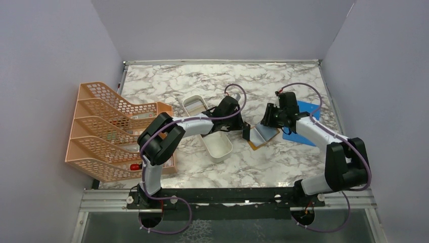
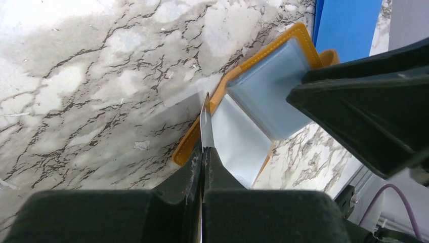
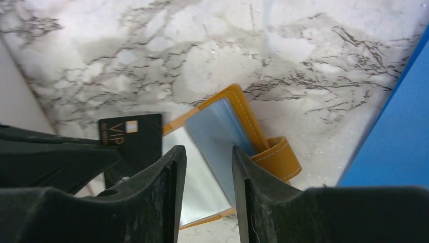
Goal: Put the credit cards into the card holder
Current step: Adjust the card holder at the center of the board, then insert the credit card into the card holder.
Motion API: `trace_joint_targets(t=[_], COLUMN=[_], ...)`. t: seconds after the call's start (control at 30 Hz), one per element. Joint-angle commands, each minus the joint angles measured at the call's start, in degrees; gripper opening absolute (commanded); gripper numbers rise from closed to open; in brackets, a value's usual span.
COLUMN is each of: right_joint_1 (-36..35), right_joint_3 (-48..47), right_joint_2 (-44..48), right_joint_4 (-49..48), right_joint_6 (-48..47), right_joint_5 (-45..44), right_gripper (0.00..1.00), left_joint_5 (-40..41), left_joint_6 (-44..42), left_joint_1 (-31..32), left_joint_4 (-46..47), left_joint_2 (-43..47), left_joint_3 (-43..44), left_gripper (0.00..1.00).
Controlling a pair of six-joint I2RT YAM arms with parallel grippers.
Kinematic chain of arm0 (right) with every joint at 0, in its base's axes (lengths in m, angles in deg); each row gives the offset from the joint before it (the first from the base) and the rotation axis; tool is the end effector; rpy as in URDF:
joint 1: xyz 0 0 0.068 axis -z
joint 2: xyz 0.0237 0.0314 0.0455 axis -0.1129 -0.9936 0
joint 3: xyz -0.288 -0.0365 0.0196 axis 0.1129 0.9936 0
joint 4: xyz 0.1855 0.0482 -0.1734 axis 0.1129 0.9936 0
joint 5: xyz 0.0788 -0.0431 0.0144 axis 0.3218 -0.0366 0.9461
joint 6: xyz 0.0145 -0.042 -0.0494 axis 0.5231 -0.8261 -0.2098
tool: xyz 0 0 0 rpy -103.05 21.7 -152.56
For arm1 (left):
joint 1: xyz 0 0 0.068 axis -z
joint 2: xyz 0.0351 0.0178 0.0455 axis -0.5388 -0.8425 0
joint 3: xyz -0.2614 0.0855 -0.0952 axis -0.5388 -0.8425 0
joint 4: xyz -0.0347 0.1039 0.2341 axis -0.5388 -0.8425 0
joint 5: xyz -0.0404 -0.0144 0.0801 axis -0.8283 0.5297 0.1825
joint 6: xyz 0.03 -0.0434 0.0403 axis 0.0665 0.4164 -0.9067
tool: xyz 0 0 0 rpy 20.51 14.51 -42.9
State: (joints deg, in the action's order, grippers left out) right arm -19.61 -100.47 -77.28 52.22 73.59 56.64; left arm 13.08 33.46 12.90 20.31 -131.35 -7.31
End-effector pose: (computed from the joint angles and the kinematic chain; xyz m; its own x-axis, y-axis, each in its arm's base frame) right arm 0.2852 0.0731 0.2103 -0.7840 0.1728 -0.5963 -0.0337 0.9472 0.3189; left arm 0.3028 -0.3207 0.1778 -0.8697 -0.0969 -0.4840 0.2620 0.7404 -0.6190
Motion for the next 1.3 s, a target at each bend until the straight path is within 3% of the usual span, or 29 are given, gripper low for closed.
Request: trace_joint_targets(t=[0.0, 0.3, 0.47, 0.67, 0.87, 1.13, 1.27], right_joint_1=[-0.1, -0.1, -0.1, 0.0, -0.1, 0.0, -0.1], right_joint_3=[-2.4, -2.8, -0.7, 4.7, 8.7, 10.6, 8.6], right_joint_2=[-3.5, -8.6, -9.7, -5.5, -5.0, 3.8, 5.7], right_joint_4=[3.9, 6.0, 5.8, 2.4, -1.5, 0.2, 2.5], right_joint_6=[-2.7, -2.8, -0.4, 5.0, 11.0, 13.7, 9.3], right_joint_5=[-7.6, -16.3, -13.1, -3.2, 3.2, 0.8, -3.2], right_gripper=[0.44, 0.47, 0.47, 0.46, 0.45, 0.44, 0.46], left_joint_5=[0.3, 1.2, -1.1, -3.4, -5.9, -0.7, 2.1], left_joint_6=[-2.2, -3.4, -2.2, 2.2, 9.9, 10.7, 7.9], left_joint_1=[0.1, 0.1, 0.1, 0.8, 1.6, 1.9, 1.9], left_joint_4=[-1.2, -2.9, -0.1, 4.5, 12.5, 11.0, 7.2], left_joint_2=[-1.5, -3.0, -3.5, -2.9, -1.7, -1.7, -1.7], left_joint_3=[2.3, 5.0, 5.5, 3.2, -1.5, -4.2, -2.4], left_gripper=[0.00, 0.00, 0.00, 0.00, 0.00, 0.00, 0.00])
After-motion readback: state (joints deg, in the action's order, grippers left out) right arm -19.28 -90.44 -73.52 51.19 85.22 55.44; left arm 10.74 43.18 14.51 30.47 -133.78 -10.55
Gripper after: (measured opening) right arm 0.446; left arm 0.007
